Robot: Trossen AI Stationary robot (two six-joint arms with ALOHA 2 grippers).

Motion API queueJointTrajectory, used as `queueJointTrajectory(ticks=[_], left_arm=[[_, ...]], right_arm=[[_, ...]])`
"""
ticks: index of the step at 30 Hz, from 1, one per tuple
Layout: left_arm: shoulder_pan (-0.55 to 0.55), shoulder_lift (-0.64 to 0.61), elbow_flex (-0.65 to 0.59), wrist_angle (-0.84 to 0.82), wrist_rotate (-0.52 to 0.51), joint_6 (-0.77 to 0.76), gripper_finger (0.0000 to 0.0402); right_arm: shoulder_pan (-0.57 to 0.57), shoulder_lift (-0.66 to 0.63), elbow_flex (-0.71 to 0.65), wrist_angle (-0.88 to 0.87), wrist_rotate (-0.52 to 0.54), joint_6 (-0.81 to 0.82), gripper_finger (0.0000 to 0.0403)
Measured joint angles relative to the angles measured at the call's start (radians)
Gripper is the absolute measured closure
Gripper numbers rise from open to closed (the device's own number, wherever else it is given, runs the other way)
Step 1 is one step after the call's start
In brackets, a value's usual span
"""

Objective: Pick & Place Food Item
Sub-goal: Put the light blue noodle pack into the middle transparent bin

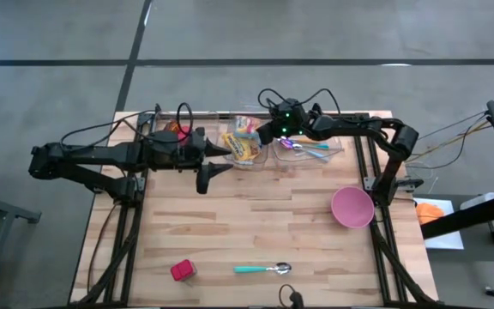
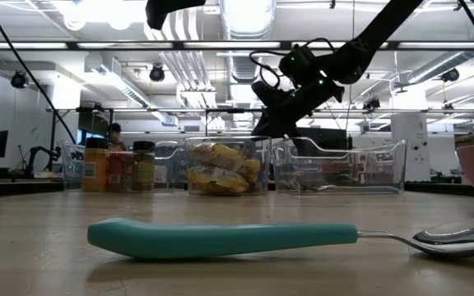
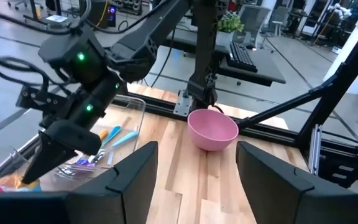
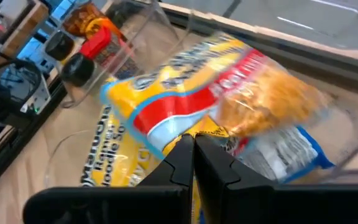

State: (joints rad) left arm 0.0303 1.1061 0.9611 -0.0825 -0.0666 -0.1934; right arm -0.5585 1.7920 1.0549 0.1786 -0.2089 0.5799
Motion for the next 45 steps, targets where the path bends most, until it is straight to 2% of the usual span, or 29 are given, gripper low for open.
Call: queueJointTrajectory(ticks=[10,40,45], left_arm=[[-0.001,0.0,0.0,-0.049,0.0,-0.051,0.0178],[-0.003,0.0,0.0,-0.046,0.0,-0.055,0.0178],[-0.003,0.0,0.0,-0.051,0.0,-0.066,0.0178]], right_arm=[[0.017,-0.001,0.071,-0.126,0.026,-0.072,0.0395],[0.038,-0.001,0.067,-0.139,0.027,-0.125,0.0394],[0.041,-0.001,0.067,-0.138,-0.007,-0.162,0.0382]])
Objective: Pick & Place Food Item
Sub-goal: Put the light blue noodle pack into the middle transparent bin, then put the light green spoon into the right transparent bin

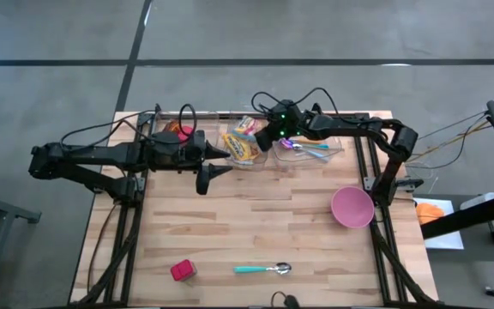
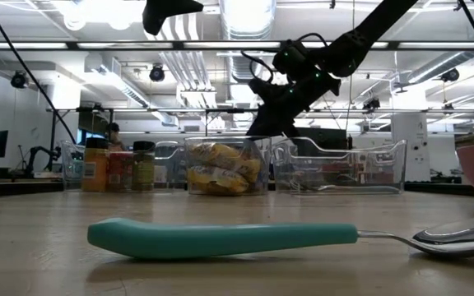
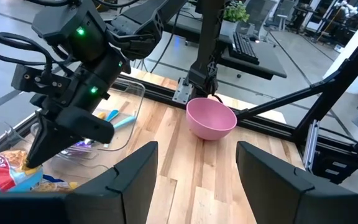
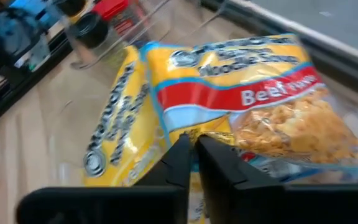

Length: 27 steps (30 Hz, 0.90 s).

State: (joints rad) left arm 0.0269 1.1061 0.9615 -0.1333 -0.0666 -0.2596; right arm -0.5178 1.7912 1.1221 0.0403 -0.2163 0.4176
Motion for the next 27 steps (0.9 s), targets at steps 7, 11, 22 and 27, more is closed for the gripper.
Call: queueJointTrajectory(ticks=[7,11,22,27], left_arm=[[0.0,0.0,0.0,0.001,0.005,-0.003,0.0178],[0.0,0.0,0.0,0.001,0.008,-0.004,0.0178],[0.0,0.0,0.0,-0.003,0.008,-0.01,0.0178],[0.0,0.0,0.0,-0.008,0.008,-0.01,0.0178]], right_arm=[[0.004,0.0,0.0,0.001,-0.031,-0.013,0.0273],[0.003,0.0,0.0,0.0,-0.019,-0.012,0.0213],[0.017,-0.066,0.0,-0.016,-0.014,-0.126,0.0174],[0.016,-0.103,0.0,-0.071,-0.017,-0.159,0.0174]])
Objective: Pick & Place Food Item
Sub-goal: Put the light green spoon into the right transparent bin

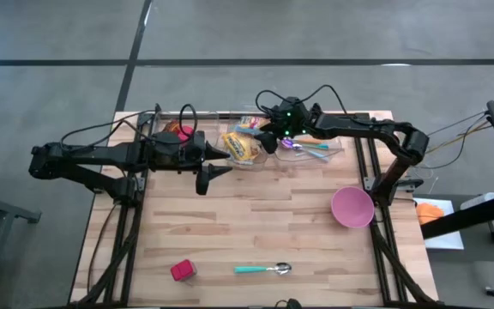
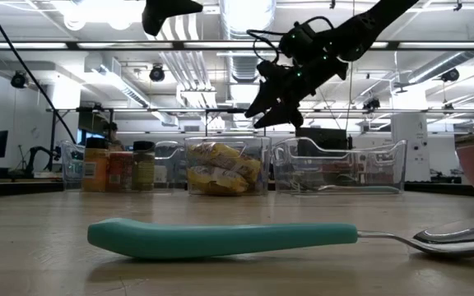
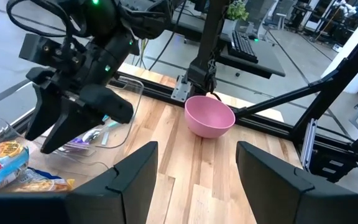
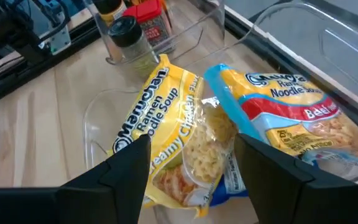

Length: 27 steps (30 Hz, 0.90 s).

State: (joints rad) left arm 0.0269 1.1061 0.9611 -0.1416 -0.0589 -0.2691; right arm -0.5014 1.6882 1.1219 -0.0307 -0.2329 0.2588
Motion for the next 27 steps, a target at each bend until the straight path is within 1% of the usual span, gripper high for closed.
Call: queueJointTrajectory(ticks=[3,6,11,14,17,20,24,27], left_arm=[[0.0,0.0,0.0,-0.002,0.0,0.0,0.0178],[0.0,0.0,0.001,-0.017,0.0,-0.001,0.0178],[0.0,-0.005,0.001,-0.035,0.0,-0.014,0.0178],[0.0,-0.008,0.0,-0.045,0.0,-0.016,0.0178],[0.0,-0.012,0.001,-0.06,0.001,-0.016,0.0178],[0.0,-0.016,0.001,-0.096,0.009,-0.019,0.0178],[0.0,-0.024,0.0,-0.156,0.011,-0.02,0.0178],[0.0,-0.034,0.001,-0.206,0.013,-0.02,0.0178]], right_arm=[[0.008,-0.017,0.0,-0.027,-0.006,-0.011,0.0174],[0.036,-0.046,0.0,-0.06,-0.042,-0.061,0.0174],[0.136,-0.114,0.0,-0.219,-0.043,-0.188,0.0174],[0.217,-0.167,0.0,-0.33,0.002,-0.244,0.0174],[0.305,-0.222,0.0,-0.401,0.051,-0.27,0.0174],[0.392,-0.272,0.0,-0.427,0.096,-0.249,0.0174],[0.511,-0.317,-0.002,-0.46,0.228,-0.193,0.0174],[0.593,-0.323,-0.005,-0.465,0.291,-0.151,0.0174]])
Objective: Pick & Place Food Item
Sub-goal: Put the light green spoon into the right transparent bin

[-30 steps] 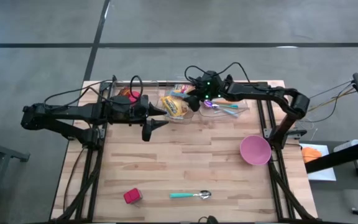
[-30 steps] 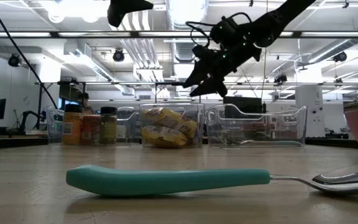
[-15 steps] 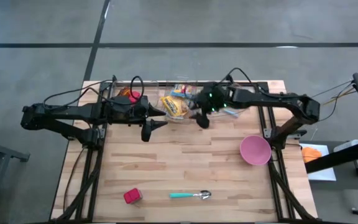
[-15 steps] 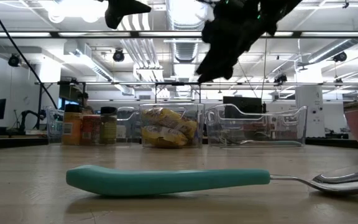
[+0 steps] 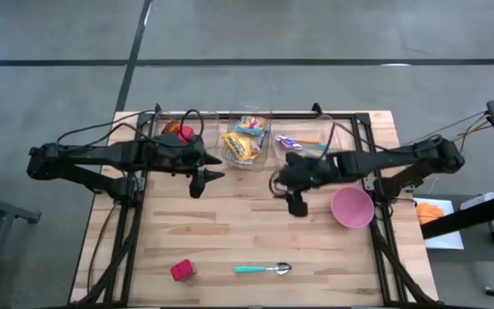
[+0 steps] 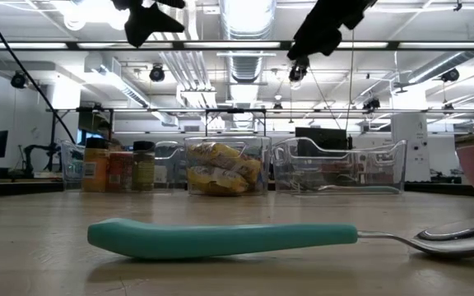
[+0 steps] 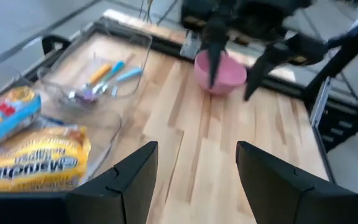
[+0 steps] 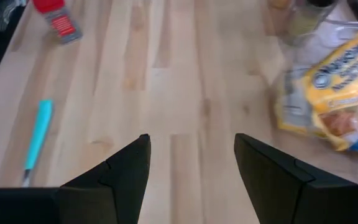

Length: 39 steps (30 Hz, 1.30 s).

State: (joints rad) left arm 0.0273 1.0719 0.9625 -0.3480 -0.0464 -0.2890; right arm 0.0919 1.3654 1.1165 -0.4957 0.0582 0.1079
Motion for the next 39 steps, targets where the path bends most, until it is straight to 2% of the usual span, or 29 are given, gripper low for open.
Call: queueJointTrajectory(ticks=[10,17,23,30,39], left_arm=[[0.0,-0.031,0.0,-0.135,0.06,0.0,0.0178],[0.0,-0.045,-0.001,-0.206,0.074,0.031,0.0178],[0.0,-0.046,-0.002,-0.223,0.074,0.05,0.0178],[0.0,-0.048,-0.003,-0.245,0.074,0.053,0.0178],[0.0,-0.048,-0.003,-0.259,0.074,0.056,0.0178]], right_arm=[[0.222,0.139,0.027,0.013,0.086,0.101,0.0174],[0.311,0.318,0.135,0.013,0.103,0.074,0.0175],[0.393,0.496,0.279,-0.032,0.102,0.09,0.0175],[0.451,0.612,0.396,-0.101,0.099,0.158,0.0175],[0.476,0.649,0.398,-0.11,0.098,0.264,0.0175]])
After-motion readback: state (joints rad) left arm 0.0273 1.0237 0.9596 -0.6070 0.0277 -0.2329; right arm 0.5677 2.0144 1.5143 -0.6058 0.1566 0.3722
